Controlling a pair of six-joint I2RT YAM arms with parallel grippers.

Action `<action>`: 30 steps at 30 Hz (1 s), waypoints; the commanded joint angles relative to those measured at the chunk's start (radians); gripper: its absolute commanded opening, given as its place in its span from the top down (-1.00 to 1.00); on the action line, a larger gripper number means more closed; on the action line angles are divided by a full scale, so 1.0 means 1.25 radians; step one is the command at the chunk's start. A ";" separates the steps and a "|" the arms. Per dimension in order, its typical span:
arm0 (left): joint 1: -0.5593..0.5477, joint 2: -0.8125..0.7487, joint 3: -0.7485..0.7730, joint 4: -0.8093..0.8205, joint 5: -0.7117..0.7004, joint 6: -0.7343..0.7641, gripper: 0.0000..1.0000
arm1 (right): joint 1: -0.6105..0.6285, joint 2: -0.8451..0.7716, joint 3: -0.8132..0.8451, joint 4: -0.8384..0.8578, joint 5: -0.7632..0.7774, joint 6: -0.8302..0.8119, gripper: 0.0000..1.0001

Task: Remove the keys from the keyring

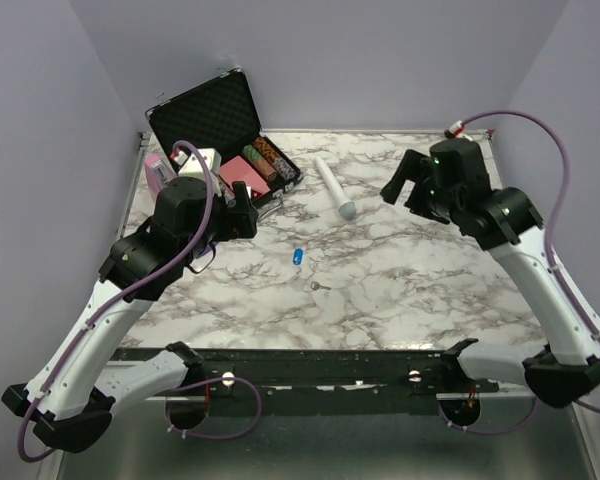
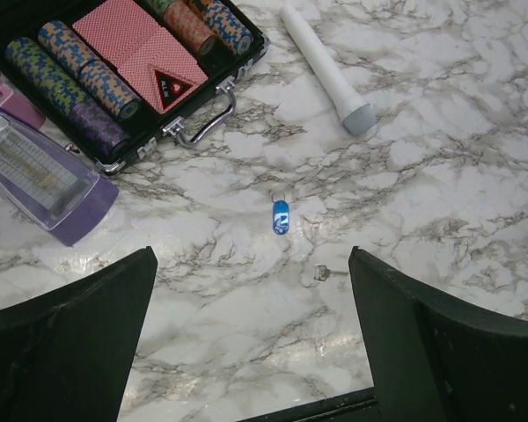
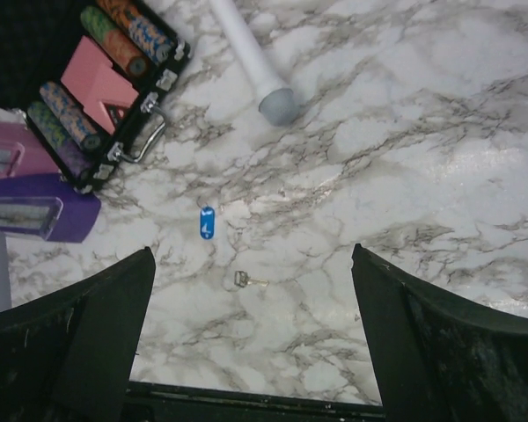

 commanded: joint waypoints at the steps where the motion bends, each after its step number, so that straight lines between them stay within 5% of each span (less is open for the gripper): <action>1: 0.005 -0.057 -0.039 0.069 0.022 0.025 -0.98 | -0.001 -0.128 -0.104 0.102 0.136 0.031 -1.00; 7: 0.006 -0.106 -0.092 0.129 0.054 0.016 -0.97 | 0.001 -0.318 -0.282 0.223 0.193 0.118 -1.00; 19: 0.007 -0.316 -0.345 0.268 -0.046 -0.044 -0.98 | -0.001 -0.499 -0.452 0.191 0.134 0.290 -1.00; 30: 0.007 -0.419 -0.428 0.170 -0.104 -0.048 -0.97 | 0.001 -0.549 -0.574 0.145 0.071 0.330 -1.00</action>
